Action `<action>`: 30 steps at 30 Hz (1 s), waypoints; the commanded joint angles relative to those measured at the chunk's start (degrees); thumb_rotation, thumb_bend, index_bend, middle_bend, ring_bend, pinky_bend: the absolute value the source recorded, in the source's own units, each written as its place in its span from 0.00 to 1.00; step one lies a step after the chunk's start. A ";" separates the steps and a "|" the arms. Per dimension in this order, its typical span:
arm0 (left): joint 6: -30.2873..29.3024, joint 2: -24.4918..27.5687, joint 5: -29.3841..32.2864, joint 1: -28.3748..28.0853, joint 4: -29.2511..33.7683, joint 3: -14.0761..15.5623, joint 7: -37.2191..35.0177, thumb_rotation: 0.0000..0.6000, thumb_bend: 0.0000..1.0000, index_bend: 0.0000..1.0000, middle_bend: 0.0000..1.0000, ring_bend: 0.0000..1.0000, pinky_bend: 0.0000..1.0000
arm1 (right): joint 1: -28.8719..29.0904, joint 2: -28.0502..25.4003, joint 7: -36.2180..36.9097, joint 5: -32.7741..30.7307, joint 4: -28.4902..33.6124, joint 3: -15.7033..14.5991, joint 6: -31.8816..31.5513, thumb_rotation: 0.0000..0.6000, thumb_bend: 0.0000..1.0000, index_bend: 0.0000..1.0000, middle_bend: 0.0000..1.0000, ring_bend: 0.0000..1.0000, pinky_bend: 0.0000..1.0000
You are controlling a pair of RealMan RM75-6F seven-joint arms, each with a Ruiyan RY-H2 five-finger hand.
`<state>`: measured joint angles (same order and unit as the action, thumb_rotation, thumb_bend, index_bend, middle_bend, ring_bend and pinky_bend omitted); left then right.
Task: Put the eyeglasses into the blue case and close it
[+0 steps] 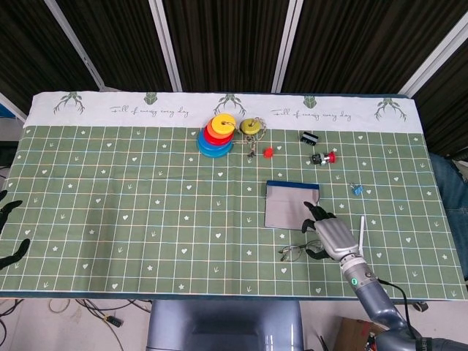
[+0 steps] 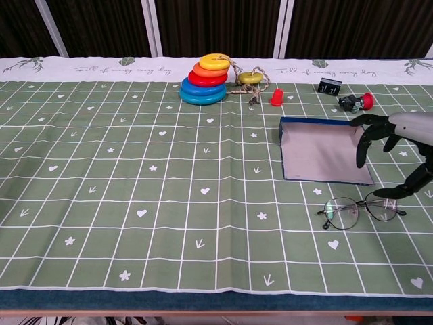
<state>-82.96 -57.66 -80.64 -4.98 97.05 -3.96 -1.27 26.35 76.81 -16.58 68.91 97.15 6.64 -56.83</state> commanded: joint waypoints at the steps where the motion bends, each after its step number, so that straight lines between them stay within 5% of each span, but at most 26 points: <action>1: -0.18 -0.05 0.02 0.05 0.01 -0.06 0.05 1.00 0.31 0.16 0.01 0.00 0.00 | -0.11 0.68 0.87 -0.30 -0.84 -0.38 -0.02 1.00 0.31 0.47 0.02 0.12 0.25; 30: -0.15 -0.44 0.48 0.03 -0.24 -0.25 0.62 1.00 0.31 0.16 0.01 0.00 0.00 | 0.38 6.02 4.72 0.22 -8.78 -2.00 0.48 1.00 0.40 0.55 0.02 0.12 0.25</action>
<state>-83.10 -58.10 -80.16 -4.96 96.81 -4.21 -0.65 26.73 82.81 -11.87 69.12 88.39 4.66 -56.36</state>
